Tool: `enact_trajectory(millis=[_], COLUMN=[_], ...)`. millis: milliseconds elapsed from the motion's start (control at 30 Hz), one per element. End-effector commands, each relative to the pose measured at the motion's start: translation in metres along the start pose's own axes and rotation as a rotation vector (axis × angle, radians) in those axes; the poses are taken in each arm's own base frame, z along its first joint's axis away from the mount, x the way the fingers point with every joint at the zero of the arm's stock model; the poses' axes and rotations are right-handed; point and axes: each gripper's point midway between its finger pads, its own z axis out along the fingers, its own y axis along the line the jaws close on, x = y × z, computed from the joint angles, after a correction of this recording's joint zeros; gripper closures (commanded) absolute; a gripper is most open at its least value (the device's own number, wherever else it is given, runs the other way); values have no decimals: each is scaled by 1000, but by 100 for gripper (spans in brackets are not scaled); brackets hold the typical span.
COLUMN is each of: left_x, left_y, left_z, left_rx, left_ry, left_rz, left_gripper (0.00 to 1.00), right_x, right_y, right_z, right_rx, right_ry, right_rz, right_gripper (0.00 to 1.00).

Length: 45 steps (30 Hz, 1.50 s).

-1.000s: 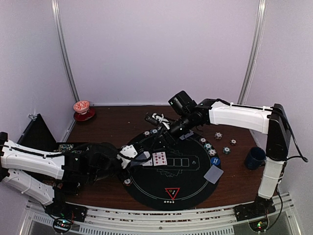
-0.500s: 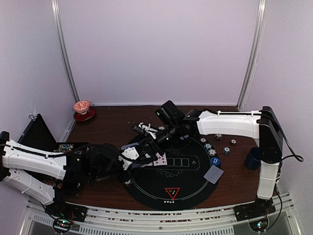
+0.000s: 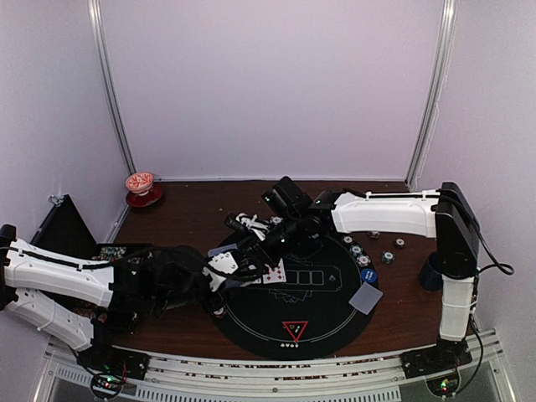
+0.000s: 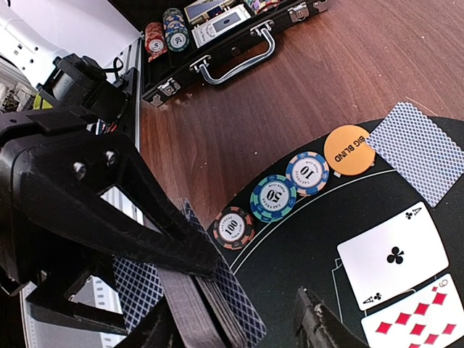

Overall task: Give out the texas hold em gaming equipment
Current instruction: Pick up the poker card from the face-down deck piles.

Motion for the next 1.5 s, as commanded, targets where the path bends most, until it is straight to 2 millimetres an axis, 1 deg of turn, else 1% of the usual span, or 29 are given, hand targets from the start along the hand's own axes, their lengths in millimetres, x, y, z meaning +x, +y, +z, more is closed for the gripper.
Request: enact_trajectory(millis=[0,133,300,433,533,633,833,967,1033,1200,1267,1467], left_x=[-28,-27,-26,-25,-25,-25,-25,-24,-25,-24,-24,-24], left_y=[2,3,3,3,3,3,3,3,3,3,3,3], left_z=[-5,-5,-3,-2,-2,-2,-2,-2,-2,-2,-1,-1], left_rx=[-1,-5,-7,-11,-10,-11,-12,-12,-12,-13,-13,-15], left_ry=[-97,-96,-88,-85,-85,-86,-85,-83,-84,-82,-82,-80], left_rz=[-23,-22,-20,-19,-19,-19,-20,-18,-18,-19,-19,-19], left_gripper=[46,46,46,46,46,46,46,46,46,46,46,46], right_x=[-1,4,15,22,24,22,23,21,18,16,16,14], right_y=[-31,-26,-7,11,19,21,23,26,27,28,26,21], right_z=[-17,-21,-20,-23,-28,-32,-33,-38,-42,-44,-44,-48], right_rx=[116,77,-35,-134,-162,-159,-169,-171,-169,-166,-157,-133], right_ry=[-2,15,64,107,112,100,106,99,90,81,79,65], right_rz=[15,17,14,6,-6,-11,-5,-13,-16,-16,-12,-2], right_gripper=[50,52,55,51,50,51,53,54,53,47,47,56])
